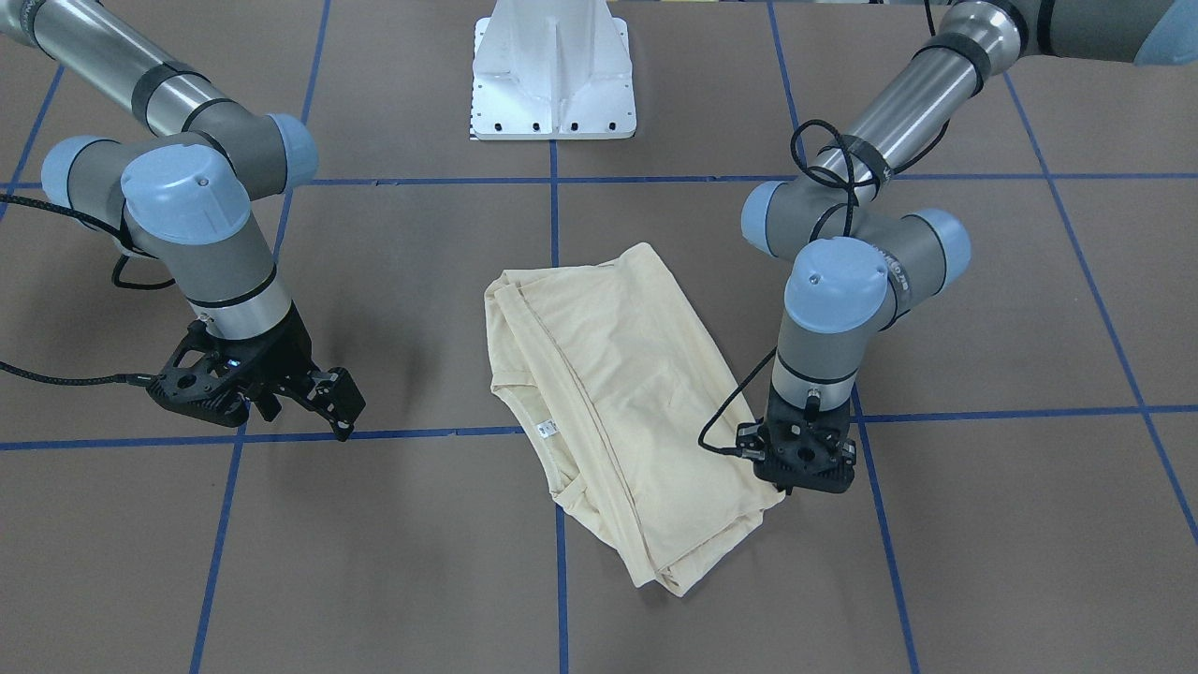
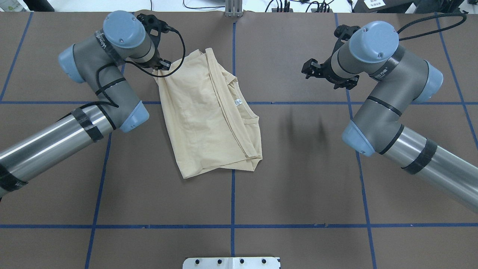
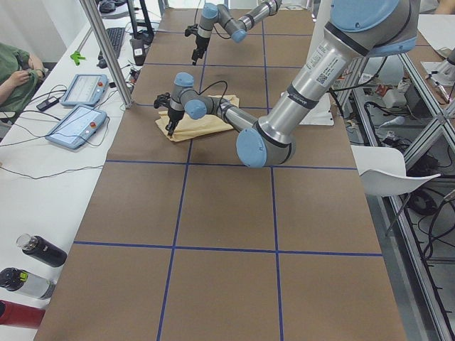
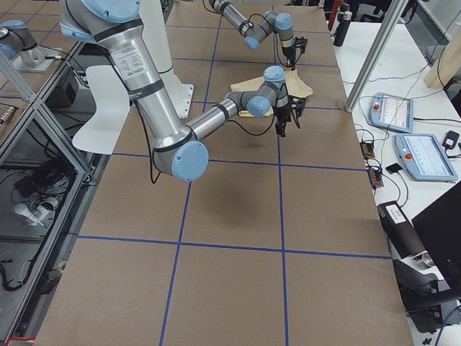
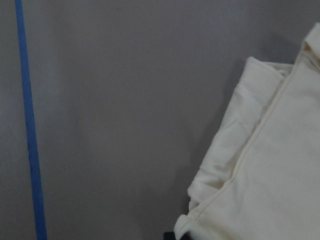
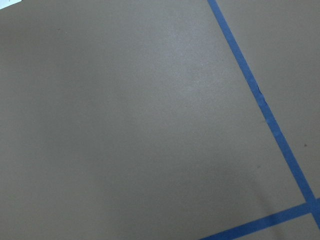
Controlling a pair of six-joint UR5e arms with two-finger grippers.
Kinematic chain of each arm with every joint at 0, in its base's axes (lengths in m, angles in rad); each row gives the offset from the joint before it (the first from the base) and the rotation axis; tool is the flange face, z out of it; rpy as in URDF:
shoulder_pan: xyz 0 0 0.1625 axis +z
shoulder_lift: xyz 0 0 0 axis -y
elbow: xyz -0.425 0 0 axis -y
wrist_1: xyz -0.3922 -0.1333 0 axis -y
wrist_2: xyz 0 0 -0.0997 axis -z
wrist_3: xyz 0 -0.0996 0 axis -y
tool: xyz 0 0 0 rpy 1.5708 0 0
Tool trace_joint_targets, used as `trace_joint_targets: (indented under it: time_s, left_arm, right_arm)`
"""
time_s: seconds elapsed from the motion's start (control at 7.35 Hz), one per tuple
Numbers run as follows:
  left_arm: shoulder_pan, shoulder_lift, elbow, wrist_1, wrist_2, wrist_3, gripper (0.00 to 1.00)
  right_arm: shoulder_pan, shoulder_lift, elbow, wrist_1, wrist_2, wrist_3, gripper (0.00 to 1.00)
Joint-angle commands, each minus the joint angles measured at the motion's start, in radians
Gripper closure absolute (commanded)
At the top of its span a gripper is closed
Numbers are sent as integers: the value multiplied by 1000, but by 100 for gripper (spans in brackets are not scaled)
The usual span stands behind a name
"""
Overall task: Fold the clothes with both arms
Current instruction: 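Grasp the folded shirt's edge with the left gripper and drag it farther away, then release the shirt with the left gripper while the right gripper reaches to the collar edge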
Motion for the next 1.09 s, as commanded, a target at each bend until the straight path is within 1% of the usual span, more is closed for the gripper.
trace_joint_targets:
  time_s: [0.0,0.14,0.27,0.41,0.54,0.68,0.82,0.95]
  left_arm:
    - [-34,-48,78,-85,-6,80,18]
    - [-53,-35,71,-111,-63,135,0]
    - [-74,26,1,-115,-165,138,0]
    - [-76,89,-91,-113,-190,136,0]
    - [-76,126,-150,-110,-192,127,0]
    - [-76,136,-162,-110,-192,122,0]
    - [-74,137,-162,-112,-192,122,0]
    - [-74,140,-162,-112,-192,121,0]
  right_arm:
    - [-2,2,1,0,0,1,0]
    - [-8,8,1,0,-2,4,0]
    - [-20,52,-14,-3,-6,26,0]
    - [-57,112,-51,-6,-8,97,0]
    - [-103,194,-120,-8,-29,141,0]
    - [-162,244,-178,-8,-108,184,1]
    - [-207,247,-183,-8,-154,186,10]
    - [-230,246,-183,-12,-156,188,39]
